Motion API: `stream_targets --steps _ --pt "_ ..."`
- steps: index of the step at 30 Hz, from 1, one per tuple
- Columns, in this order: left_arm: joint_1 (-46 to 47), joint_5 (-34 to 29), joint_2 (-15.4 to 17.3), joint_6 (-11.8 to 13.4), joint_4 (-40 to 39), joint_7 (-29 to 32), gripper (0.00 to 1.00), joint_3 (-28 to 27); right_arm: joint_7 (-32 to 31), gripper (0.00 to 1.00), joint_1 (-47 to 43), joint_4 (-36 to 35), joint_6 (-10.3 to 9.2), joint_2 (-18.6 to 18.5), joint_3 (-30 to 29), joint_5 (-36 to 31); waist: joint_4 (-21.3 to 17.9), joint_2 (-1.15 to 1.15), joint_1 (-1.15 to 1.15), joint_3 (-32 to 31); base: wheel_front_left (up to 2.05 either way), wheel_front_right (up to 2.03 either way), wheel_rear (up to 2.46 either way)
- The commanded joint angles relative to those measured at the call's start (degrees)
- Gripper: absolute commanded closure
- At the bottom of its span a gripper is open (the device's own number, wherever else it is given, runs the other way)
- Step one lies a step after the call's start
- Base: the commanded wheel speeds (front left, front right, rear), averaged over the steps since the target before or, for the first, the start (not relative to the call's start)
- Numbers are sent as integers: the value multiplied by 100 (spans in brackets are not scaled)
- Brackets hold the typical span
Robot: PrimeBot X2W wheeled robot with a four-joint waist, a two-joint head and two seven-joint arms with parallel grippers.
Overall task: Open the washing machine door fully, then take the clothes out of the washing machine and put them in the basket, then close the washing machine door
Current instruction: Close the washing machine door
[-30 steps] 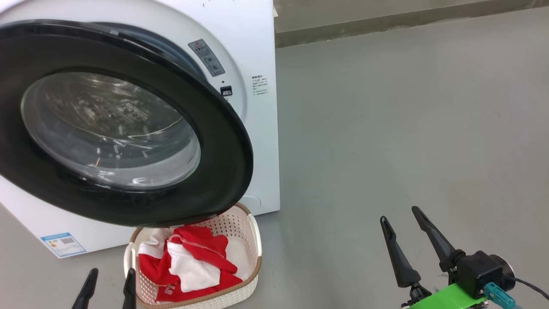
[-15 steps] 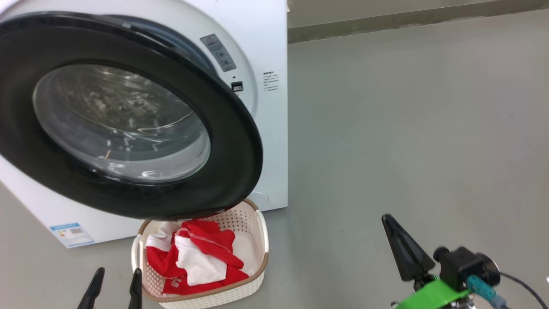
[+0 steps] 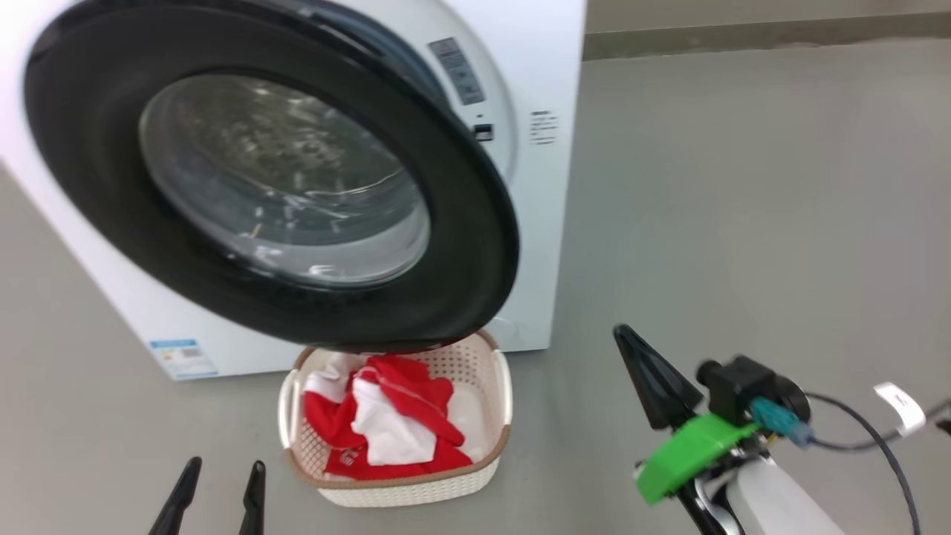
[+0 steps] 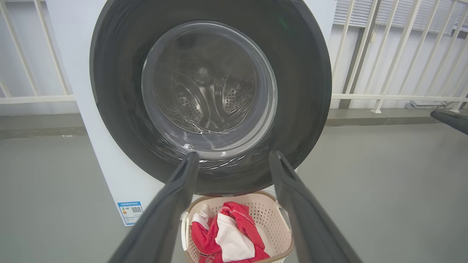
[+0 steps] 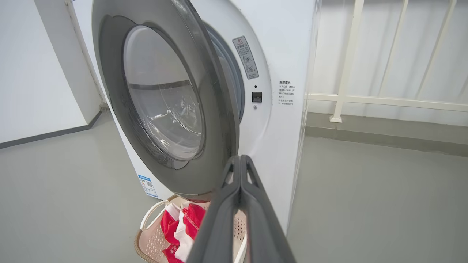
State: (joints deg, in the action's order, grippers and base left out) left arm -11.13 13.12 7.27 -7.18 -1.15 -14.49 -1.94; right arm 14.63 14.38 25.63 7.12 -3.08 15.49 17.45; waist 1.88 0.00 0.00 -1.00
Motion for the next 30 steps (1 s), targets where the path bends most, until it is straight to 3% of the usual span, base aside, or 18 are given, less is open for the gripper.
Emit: stream_targets --steps 1,17,30 --pt "302 -29 107 -31 -126 -51 0 -157 37 100 344 -26 36 20 206 62 241 0 0 67 0 0 0" --pt "727 -4 153 -31 -100 -51 0 147 37 100 2334 1155 36 2 1385 466 1097 0 0 623 0 0 0" --pt "1175 157 41 -31 -78 -51 0 250 37 100 3640 1637 36 -516 1535 777 1506 0 0 1438 0 0 0"
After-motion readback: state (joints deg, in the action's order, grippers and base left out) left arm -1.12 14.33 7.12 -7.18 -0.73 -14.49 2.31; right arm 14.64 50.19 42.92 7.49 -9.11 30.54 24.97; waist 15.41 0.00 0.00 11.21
